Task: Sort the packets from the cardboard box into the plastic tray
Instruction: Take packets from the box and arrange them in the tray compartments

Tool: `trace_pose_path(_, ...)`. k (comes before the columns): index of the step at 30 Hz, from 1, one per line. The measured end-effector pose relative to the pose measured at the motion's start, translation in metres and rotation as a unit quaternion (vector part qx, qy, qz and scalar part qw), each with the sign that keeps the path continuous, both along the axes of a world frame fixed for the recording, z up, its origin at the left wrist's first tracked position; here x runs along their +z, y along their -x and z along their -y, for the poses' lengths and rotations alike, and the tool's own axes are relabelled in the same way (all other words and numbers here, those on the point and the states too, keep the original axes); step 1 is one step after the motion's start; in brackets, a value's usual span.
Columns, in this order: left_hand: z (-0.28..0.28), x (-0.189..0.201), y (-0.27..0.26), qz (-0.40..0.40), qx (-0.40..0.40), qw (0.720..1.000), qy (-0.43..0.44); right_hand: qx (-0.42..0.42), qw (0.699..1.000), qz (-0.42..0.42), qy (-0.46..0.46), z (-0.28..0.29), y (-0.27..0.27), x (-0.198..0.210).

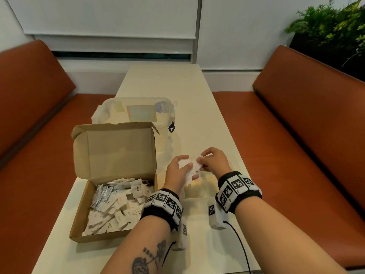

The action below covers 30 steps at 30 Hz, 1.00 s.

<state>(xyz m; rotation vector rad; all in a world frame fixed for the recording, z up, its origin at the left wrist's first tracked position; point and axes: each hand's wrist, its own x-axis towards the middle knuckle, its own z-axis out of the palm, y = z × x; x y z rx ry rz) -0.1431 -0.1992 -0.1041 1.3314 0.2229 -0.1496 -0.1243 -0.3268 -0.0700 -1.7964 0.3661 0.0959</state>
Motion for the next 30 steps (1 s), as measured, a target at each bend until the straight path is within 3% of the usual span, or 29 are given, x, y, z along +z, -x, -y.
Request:
trace_pose_path(3, 0.0, -0.002, -0.001, 0.001, 0.022, 1.0, -0.01, 0.048, 0.999, -0.009, 0.01, 0.003, 0.001, 0.001)
trace_pose_path(6, 0.0, -0.003, -0.003, 0.002, 0.032, 0.999, -0.017, 0.101, 0.992, -0.004, 0.079, 0.01, 0.002, 0.006)
trace_pose_path(10, 0.0, -0.005, -0.002, 0.018, 0.058, 0.998, -0.024, 0.08, 0.985, 0.005, 0.154, 0.028, -0.003, 0.008)
trace_pose_path(14, -0.001, -0.009, -0.003, 0.041, 0.102, 0.993, -0.039, 0.078, 0.952, 0.0, 0.295, 0.041, -0.011, 0.005)
trace_pose_path(18, 0.001, -0.012, -0.005, 0.055, 0.099, 0.991, -0.074, 0.119, 0.918, -0.014, 0.378, 0.04, -0.016, -0.001)
trace_pose_path(30, -0.001, -0.012, -0.01, 0.038, 0.064, 0.991, -0.108, 0.154, 0.871, -0.071, 0.461, 0.031, -0.027, -0.01)
